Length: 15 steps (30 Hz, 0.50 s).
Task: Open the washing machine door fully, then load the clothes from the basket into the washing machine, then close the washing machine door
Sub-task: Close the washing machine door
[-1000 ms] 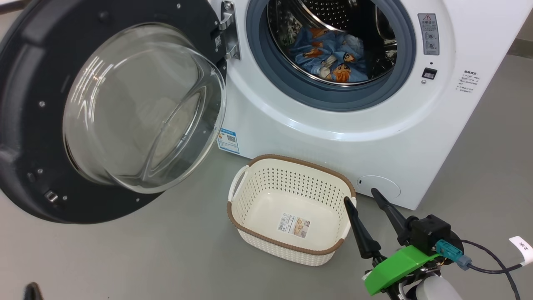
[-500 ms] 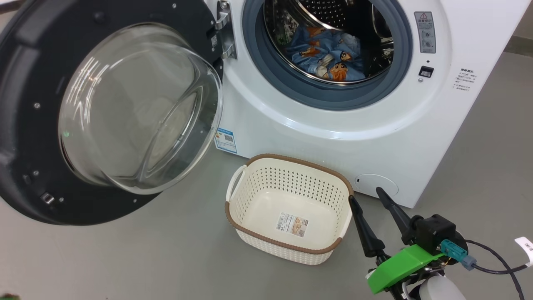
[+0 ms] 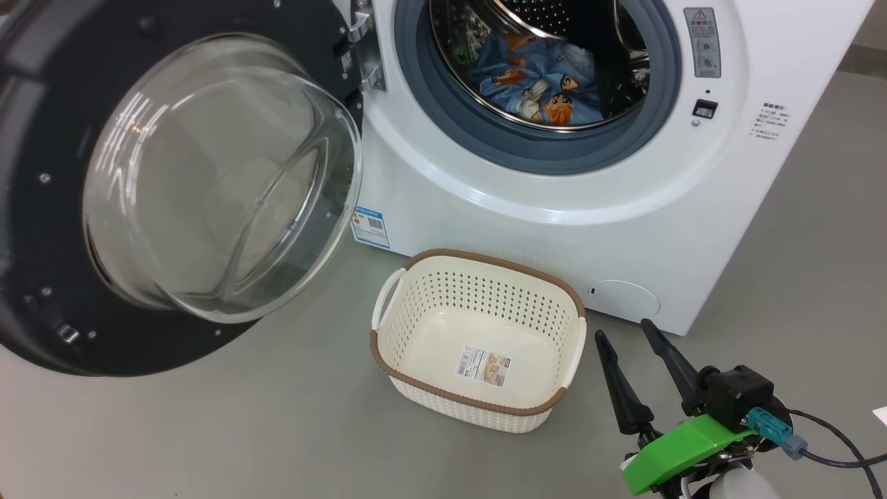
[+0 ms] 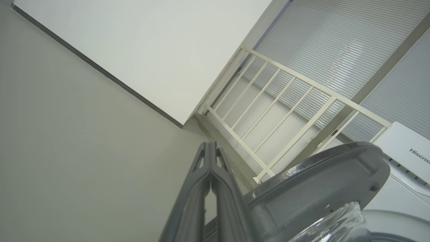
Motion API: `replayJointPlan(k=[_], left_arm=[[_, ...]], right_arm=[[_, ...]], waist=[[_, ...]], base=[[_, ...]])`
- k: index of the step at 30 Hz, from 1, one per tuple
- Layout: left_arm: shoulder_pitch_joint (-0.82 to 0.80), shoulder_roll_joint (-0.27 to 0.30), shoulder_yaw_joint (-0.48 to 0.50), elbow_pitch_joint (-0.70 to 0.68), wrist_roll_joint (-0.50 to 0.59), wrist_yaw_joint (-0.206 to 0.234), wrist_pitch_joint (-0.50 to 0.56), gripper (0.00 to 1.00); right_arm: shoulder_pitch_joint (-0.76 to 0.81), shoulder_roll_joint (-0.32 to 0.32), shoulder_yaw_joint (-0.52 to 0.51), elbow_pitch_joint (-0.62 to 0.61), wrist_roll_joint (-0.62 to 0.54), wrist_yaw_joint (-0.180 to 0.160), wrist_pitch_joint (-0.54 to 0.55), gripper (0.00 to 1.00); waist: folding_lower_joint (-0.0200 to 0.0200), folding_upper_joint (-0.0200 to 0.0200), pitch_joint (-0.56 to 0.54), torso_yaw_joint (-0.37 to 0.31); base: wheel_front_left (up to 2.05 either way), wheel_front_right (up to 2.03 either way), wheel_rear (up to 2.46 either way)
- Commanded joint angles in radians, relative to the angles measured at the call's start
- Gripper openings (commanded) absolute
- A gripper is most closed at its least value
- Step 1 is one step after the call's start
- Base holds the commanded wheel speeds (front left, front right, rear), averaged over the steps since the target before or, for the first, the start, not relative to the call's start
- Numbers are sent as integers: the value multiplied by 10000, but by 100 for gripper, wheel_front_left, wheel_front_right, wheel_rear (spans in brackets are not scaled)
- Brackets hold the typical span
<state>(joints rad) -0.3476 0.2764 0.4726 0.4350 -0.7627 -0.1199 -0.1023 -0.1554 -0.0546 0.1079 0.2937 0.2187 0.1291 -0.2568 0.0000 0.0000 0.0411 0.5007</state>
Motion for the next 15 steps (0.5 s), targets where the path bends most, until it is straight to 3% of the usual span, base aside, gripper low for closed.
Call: replayJointPlan(k=[1,8,15], left_arm=[[-845,826,519,269,-626,-83,328,0],[-2235,1524,1242,2056,-2805,-100,2023,0],[-2828,2038,1656,3077,-3937,-104,3204,0]], right_arm=[[-29,44,228,-312,-75,16,-15,100],[-109,44,160,-434,-200,16,168,100],[-174,44,140,-540,-276,16,301,100]], waist=[[0,0,109,-112],[0,0,373,-390],[0,0,552,-650]], base=[[0,0,0],[0,0,0],[0,0,0]])
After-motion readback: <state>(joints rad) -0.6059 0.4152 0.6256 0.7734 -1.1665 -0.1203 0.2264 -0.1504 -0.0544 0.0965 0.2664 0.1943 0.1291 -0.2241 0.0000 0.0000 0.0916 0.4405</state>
